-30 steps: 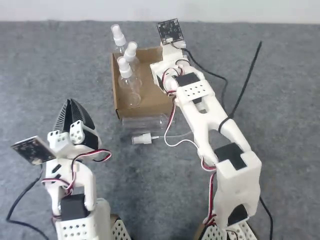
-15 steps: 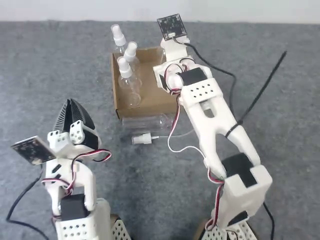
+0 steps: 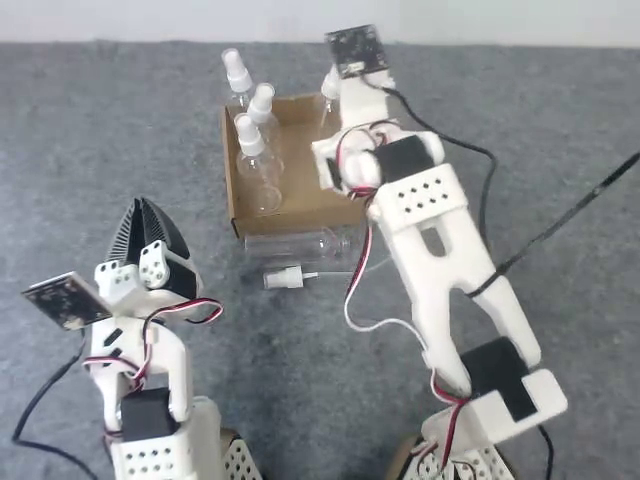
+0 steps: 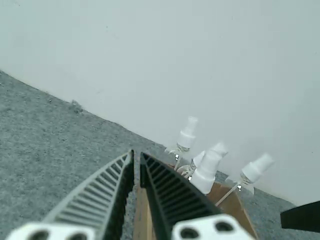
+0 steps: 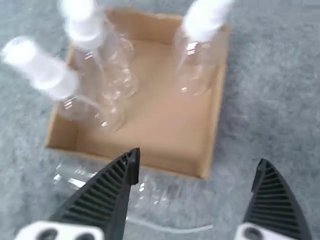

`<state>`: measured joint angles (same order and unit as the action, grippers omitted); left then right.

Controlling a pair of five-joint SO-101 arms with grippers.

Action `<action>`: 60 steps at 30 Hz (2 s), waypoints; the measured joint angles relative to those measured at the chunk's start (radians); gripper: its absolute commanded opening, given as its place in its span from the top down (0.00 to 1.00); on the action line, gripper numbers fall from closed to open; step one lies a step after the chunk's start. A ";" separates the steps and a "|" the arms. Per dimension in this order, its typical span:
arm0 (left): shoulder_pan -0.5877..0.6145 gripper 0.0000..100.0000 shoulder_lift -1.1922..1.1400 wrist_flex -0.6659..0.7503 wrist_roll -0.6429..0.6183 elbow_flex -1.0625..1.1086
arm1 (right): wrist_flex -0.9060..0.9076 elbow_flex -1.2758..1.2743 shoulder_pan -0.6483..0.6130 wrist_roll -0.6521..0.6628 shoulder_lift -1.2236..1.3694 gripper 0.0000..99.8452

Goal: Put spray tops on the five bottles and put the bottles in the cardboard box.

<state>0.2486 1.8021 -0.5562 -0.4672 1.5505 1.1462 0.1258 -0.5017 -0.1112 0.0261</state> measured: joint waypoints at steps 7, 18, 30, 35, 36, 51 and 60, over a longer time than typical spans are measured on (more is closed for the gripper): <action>0.038 0.98 0.000 0.121 0.000 0.000 | 0.089 0.000 -0.069 0.000 -0.077 0.92; 0.141 0.98 -0.002 0.129 0.000 0.149 | 0.293 0.000 -0.143 0.000 -0.193 0.92; 0.170 0.98 -0.002 0.043 0.000 0.150 | 0.385 -0.038 -0.213 0.000 -0.245 0.92; 0.186 0.98 -0.002 0.043 0.000 0.150 | 0.318 -0.133 -0.221 0.000 -0.245 0.92; 0.193 0.98 -0.002 0.043 0.000 0.150 | 0.287 -0.163 -0.221 0.000 -0.245 0.92; 0.229 0.98 -0.002 0.043 0.000 0.150 | -0.313 -0.603 -0.242 0.000 -0.245 0.92; 0.229 0.98 -0.002 0.043 0.000 0.150 | -0.517 -0.681 -0.250 0.000 -0.222 0.92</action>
<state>0.4772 1.8006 -0.5132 -0.4672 1.7008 0.6291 -0.5554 -0.7518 -0.1112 -0.1964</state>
